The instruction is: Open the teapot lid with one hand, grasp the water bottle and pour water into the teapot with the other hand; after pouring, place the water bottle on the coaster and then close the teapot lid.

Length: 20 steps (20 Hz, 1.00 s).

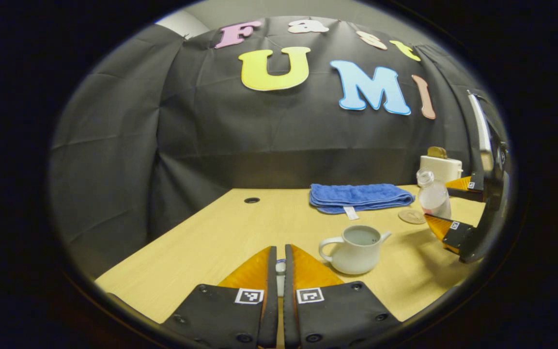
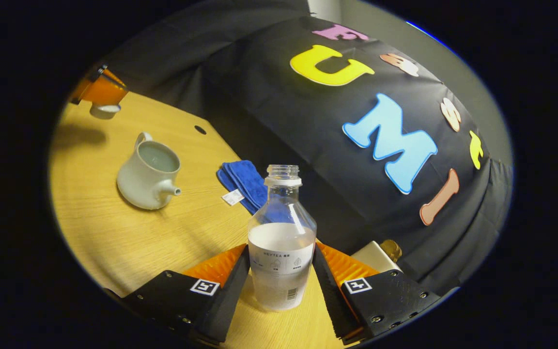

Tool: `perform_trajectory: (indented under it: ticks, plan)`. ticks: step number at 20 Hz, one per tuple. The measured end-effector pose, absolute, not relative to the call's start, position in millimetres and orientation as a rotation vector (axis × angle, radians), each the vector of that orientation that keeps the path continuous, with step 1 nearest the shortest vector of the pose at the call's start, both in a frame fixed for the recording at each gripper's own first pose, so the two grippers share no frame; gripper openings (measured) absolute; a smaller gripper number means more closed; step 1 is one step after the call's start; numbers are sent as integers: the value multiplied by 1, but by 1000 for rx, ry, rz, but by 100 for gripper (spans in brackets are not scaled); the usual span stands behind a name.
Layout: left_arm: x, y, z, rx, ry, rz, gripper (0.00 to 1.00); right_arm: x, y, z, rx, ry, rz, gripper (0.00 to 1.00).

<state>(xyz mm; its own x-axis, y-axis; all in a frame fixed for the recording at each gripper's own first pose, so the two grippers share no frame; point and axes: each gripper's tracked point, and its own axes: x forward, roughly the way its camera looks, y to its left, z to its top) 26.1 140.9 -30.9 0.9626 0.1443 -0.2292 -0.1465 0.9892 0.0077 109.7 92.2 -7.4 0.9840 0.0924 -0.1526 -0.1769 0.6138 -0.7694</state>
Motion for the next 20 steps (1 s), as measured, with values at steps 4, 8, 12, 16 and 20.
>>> perform_trajectory:
  ticks: [4, 8, 12, 16, 20]
  plan:
    - [22, 149, -33, -14, 234, 159, 11, 116, 103, -8, -1077, 86, 154, 78]
    - [20, 152, -40, -25, 246, 162, 11, 117, 115, -6, -1247, 35, 143, 78]
    - [20, 153, -44, -32, 253, 161, 12, 119, 125, -4, -1389, -16, 151, 78]
    - [19, 156, -46, -39, 258, 163, 12, 120, 137, 5, -1497, -80, 158, 78]
    - [18, 160, -48, -42, 260, 168, 12, 119, 143, 13, -1629, -145, 156, 78]
